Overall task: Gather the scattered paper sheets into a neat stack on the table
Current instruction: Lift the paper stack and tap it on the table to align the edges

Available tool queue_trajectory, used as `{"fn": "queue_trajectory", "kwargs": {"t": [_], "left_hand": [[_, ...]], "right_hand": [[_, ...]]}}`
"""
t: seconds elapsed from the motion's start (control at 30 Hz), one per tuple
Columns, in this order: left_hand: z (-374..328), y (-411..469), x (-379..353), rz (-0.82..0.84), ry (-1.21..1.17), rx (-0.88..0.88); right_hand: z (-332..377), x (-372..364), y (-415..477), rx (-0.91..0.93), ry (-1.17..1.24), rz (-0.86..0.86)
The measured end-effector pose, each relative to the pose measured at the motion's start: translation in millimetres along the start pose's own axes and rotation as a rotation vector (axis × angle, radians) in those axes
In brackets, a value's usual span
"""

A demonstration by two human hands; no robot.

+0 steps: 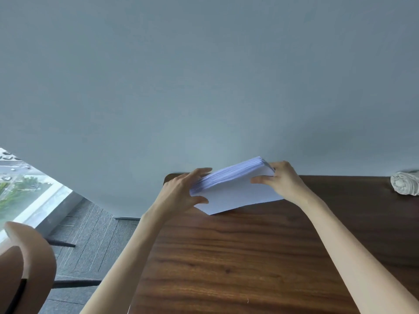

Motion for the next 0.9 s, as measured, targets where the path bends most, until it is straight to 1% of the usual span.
{"fn": "queue_trajectory", "kwargs": {"t": [0.1,0.23,0.37,0.47,0.53,0.57,0.67,0.73,0.8,0.9], "left_hand": [[-6.2,2.7,-4.4,-0.006,-0.189,-0.016],[-10.4,-6.8,-16.9,-0.077,-0.577,0.081],[-8.8,-19.8,-30.2,-0.178,-0.830,0.199],[2.7,-31.3,-41.0,-0.216,-0.988,0.274],[14.8,-38.4,-46.2,-0.217,-1.097,0.327],[19.6,-42.3,-47.8,-0.217,-1.162,0.354],[30.8,-48.2,-51.0,-0.185,-1.307,0.379],[34.6,-49.4,-51.9,-0.158,-1.373,0.349],[38.1,-49.0,-56.1,-0.138,-1.383,0.343],[48.5,-51.6,-65.4,-0.127,-1.346,0.362]], "right_hand": [[37.9,3.0,-3.0,0.055,-0.189,-0.008],[63.1,1.9,-5.8,0.079,-0.334,0.025],[68.1,-4.5,-5.7,0.124,-0.390,0.064],[52.8,0.0,-7.2,0.096,-0.400,0.058],[34.2,6.9,-9.0,0.037,-0.314,0.079],[26.9,8.6,-10.9,0.013,-0.198,0.093],[21.2,4.8,-17.2,-0.001,0.291,0.095],[20.9,-5.7,-19.3,0.002,0.498,0.095],[18.6,-19.7,-19.9,-0.015,0.591,0.096],[9.0,-40.9,-20.2,-0.036,0.593,0.096]]}}
Point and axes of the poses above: each hand's wrist, its own y-axis towards the middle knuckle, its own x-axis out of the back of the hand, z = x × y, the point moved 1 cm from there along y, towards the middle knuckle, and after that the axes turned 4 degrees about z, right-handed, at the moved point
